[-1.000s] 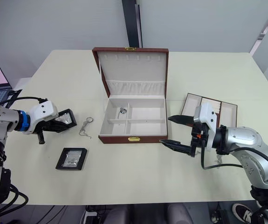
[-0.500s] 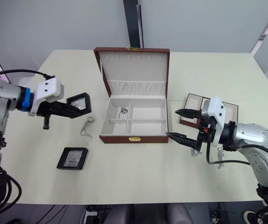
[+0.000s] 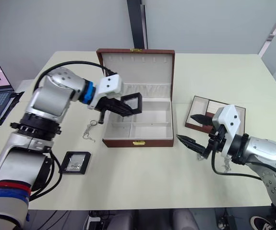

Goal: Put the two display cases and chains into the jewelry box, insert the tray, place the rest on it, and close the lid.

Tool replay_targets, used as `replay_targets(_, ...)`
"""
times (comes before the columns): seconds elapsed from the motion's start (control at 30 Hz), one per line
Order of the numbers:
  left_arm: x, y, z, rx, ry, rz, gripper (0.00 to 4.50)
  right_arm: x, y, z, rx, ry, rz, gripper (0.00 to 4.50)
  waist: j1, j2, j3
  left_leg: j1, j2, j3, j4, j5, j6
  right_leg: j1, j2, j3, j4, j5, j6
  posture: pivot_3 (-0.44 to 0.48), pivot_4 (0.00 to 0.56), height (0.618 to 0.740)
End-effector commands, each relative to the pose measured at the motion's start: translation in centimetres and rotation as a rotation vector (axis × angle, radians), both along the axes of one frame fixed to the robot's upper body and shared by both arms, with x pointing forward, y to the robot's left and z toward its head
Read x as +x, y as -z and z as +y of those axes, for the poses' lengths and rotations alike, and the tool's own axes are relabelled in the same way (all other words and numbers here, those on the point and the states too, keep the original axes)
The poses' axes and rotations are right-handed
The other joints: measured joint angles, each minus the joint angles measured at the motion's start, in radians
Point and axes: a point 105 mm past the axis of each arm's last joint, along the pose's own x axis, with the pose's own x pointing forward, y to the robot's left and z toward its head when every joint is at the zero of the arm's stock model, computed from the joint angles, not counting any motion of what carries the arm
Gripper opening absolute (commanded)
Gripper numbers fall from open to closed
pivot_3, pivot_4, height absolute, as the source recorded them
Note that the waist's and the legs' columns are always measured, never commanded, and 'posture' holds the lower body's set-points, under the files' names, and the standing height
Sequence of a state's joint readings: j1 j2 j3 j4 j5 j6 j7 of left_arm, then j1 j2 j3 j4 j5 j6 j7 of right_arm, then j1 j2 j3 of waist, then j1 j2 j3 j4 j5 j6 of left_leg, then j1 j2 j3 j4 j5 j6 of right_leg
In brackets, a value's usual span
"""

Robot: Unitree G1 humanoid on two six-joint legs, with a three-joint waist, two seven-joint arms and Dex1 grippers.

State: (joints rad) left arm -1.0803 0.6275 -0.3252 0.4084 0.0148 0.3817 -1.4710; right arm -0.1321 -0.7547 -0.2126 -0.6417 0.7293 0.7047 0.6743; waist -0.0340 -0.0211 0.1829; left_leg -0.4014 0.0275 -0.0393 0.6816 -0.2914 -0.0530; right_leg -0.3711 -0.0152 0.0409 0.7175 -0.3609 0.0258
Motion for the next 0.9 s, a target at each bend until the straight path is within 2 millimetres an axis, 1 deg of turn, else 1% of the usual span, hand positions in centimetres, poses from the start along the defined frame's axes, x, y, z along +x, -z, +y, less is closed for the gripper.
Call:
replay_targets(0.03, 0.7, -0.3, -1.4, -0.005, 0.005, -0.030, 0.03, -0.6, -0.9, 0.1, 0.010, 0.018, -0.055, 4.50, 0.000, 0.000, 0.000, 0.000, 0.000, 0.000, 0.000, 0.000, 0.000, 0.000, 0.000, 0.000, 0.000, 0.000, 0.000, 0.000, 0.150, 0.740)
replay_targets(0.07, 1.1, 0.1, -2.0, -0.008, 0.003, -0.029, 0.03, -0.7, -0.8, 0.0, 0.010, 0.028, -0.055, 4.50, 0.002, 0.000, 0.000, 0.000, 0.000, 0.000, 0.000, 0.000, 0.000, 0.000, 0.001, 0.000, 0.000, 0.000, 0.000, 0.000, 0.150, 0.740)
replay_targets(0.1, 1.6, 0.6, -2.4, 0.010, -0.005, -0.045, 0.03, -0.7, -0.7, -0.1, 0.011, 0.036, -0.055, 4.50, 0.003, 0.000, 0.000, 0.000, 0.000, -0.001, 0.000, 0.000, 0.000, 0.000, 0.001, 0.000, 0.000, 0.000, 0.000, 0.000, 0.150, 0.740)
replay_targets(0.17, 2.2, 1.4, -2.8, 0.030, 0.004, -0.053, 0.03, -0.8, -0.6, -0.1, 0.006, 0.044, -0.055, 4.50, 0.004, 0.000, 0.000, 0.000, -0.001, 0.000, 0.001, 0.000, 0.000, 0.001, 0.000, 0.000, 0.000, 0.000, 0.000, 0.000, 0.150, 0.740)
replay_targets(0.3, 2.9, 1.9, -4.4, 0.001, 0.021, -0.045, 0.03, -1.0, -0.6, -0.1, 0.010, 0.064, -0.058, 4.50, 0.004, -0.001, 0.000, 0.000, -0.001, 0.000, 0.000, 0.000, 0.000, 0.000, 0.000, 0.000, 0.000, 0.000, 0.000, 0.000, 0.150, 0.740)
replay_targets(0.43, 3.4, 2.5, -5.2, 0.004, 0.034, -0.061, 0.03, -1.2, -0.7, -0.3, 0.005, 0.078, -0.062, 4.50, 0.002, -0.001, 0.000, 0.000, -0.001, 0.000, 0.000, 0.000, 0.000, 0.000, 0.000, 0.000, 0.000, 0.000, 0.000, 0.000, 0.150, 0.740)
replay_targets(0.5, 3.6, 2.8, -5.3, 0.011, 0.037, -0.065, 0.03, -1.3, -0.7, -0.3, 0.005, 0.083, -0.063, 4.50, 0.002, -0.001, 0.000, 0.000, -0.001, 0.000, 0.000, 0.000, 0.000, 0.000, 0.000, 0.000, 0.000, 0.000, 0.000, 0.000, 0.150, 0.740)
replay_targets(0.7, 4.1, 3.1, -4.8, 0.036, 0.022, -0.082, 0.03, -1.4, -0.8, -0.5, 0.002, 0.093, -0.061, 4.50, 0.002, -0.001, 0.000, 0.000, -0.001, 0.000, 0.000, 0.000, 0.001, 0.000, 0.001, 0.000, 0.000, 0.000, 0.000, 0.000, 0.150, 0.740)
replay_targets(0.9, 4.1, 2.7, -4.7, 0.011, 0.025, -0.086, 0.03, -1.4, -0.7, -0.4, 0.001, 0.091, -0.059, 4.50, 0.003, -0.001, 0.000, 0.000, -0.001, 0.000, 0.000, 0.000, 0.001, 0.000, 0.000, 0.000, 0.000, 0.000, 0.000, 0.000, 0.150, 0.740)
